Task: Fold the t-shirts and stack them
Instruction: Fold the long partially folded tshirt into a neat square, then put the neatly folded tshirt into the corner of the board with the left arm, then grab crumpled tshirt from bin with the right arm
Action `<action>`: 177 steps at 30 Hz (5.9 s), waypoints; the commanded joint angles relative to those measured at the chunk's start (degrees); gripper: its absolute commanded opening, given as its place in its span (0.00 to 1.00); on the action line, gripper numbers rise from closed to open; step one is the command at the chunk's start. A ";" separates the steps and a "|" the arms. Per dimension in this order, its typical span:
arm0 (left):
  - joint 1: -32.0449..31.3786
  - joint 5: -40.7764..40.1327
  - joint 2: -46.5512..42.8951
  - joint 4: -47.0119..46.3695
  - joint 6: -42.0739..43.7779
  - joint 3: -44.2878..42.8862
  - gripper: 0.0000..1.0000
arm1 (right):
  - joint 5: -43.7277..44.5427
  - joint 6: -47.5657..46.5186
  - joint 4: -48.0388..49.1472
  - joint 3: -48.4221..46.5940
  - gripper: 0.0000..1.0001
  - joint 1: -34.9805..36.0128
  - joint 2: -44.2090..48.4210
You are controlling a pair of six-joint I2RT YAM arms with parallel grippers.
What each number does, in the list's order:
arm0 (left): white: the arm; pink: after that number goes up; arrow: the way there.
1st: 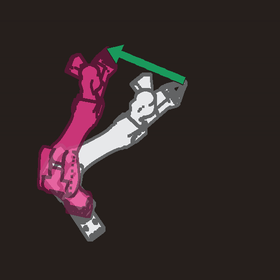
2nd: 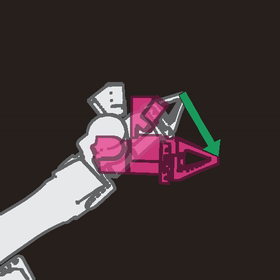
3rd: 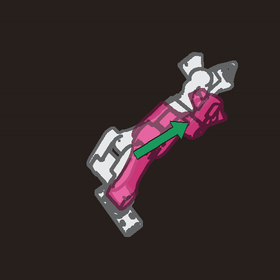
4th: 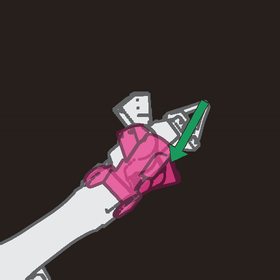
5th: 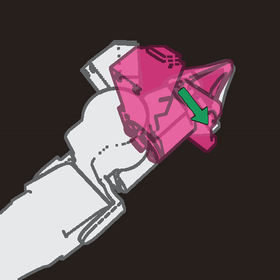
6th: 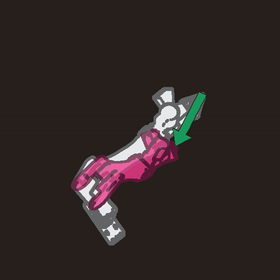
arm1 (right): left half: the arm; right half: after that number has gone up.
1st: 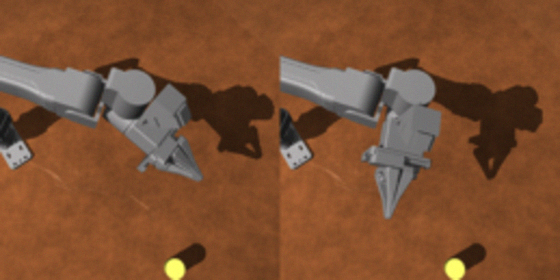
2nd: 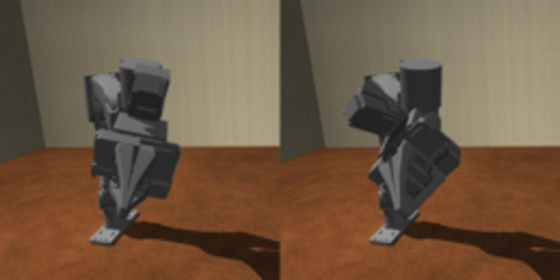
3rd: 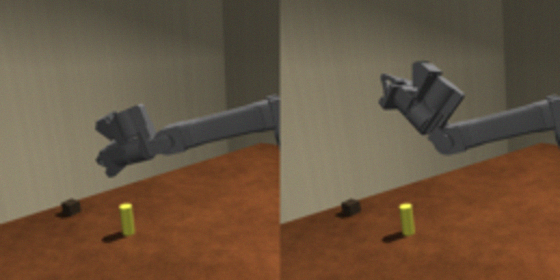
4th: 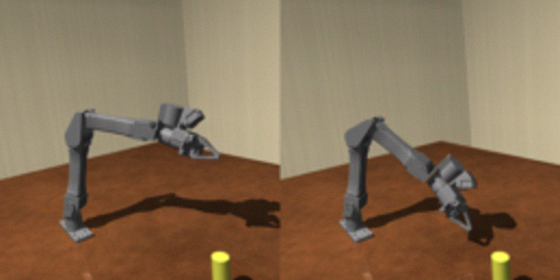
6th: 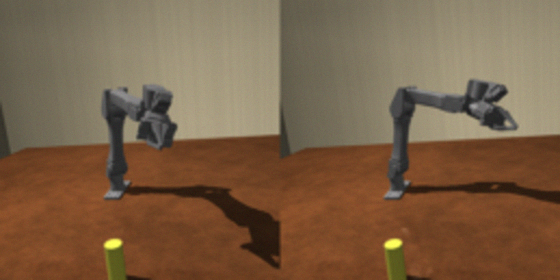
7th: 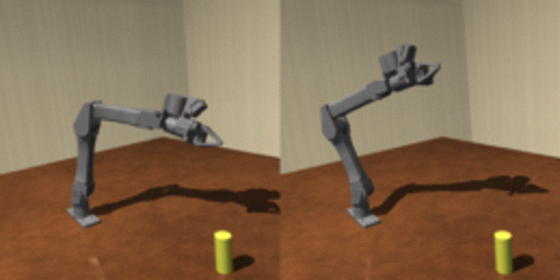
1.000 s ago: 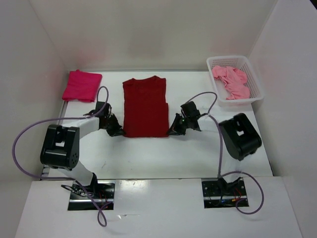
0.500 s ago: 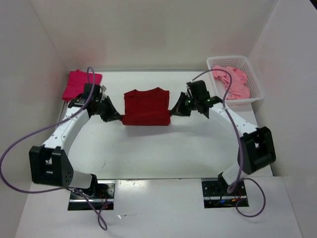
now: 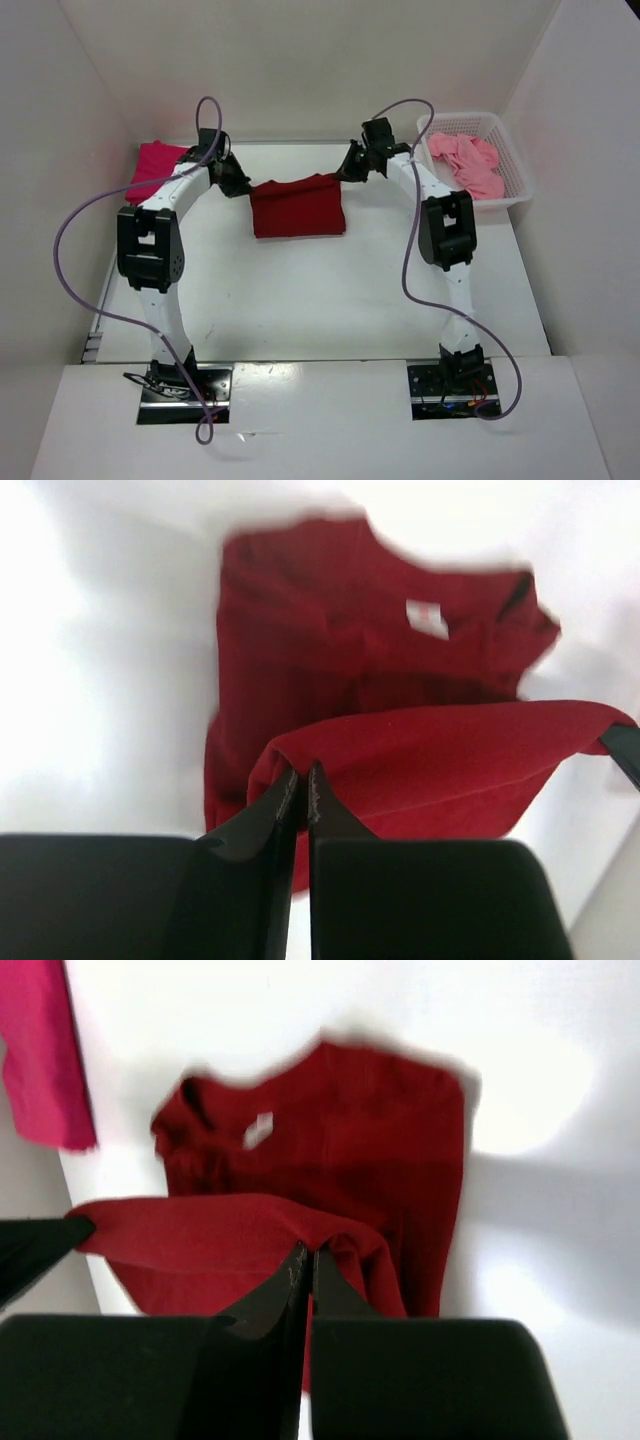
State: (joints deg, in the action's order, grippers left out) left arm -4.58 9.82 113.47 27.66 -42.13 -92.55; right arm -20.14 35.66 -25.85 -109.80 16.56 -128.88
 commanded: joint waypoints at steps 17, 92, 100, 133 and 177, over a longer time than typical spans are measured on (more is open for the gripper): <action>2.65 -4.76 3.26 -10.67 -1.29 -11.88 0.69 | 0.46 -3.66 -18.37 -47.99 0.34 -1.79 -21.61; -3.78 6.79 6.68 -32.59 -7.44 5.12 0.06 | -5.52 -4.55 3.87 36.49 0.38 -1.79 43.35; 5.97 7.31 3.51 -23.54 -3.84 -12.64 0.04 | -7.19 -5.07 3.35 40.01 0.39 -3.72 45.65; 7.16 13.10 -43.33 -14.83 -5.76 42.35 0.99 | -2.28 8.63 19.42 58.91 0.16 16.02 50.83; -6.14 25.25 -28.12 -19.75 3.55 38.06 0.45 | 29.81 -11.67 -3.06 -9.09 0.70 -27.10 0.76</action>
State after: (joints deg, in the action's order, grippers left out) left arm -10.74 35.55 88.23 7.77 -40.42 -54.63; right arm 9.61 26.39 -28.40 -112.62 -10.04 -125.32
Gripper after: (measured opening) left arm 0.441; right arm 0.692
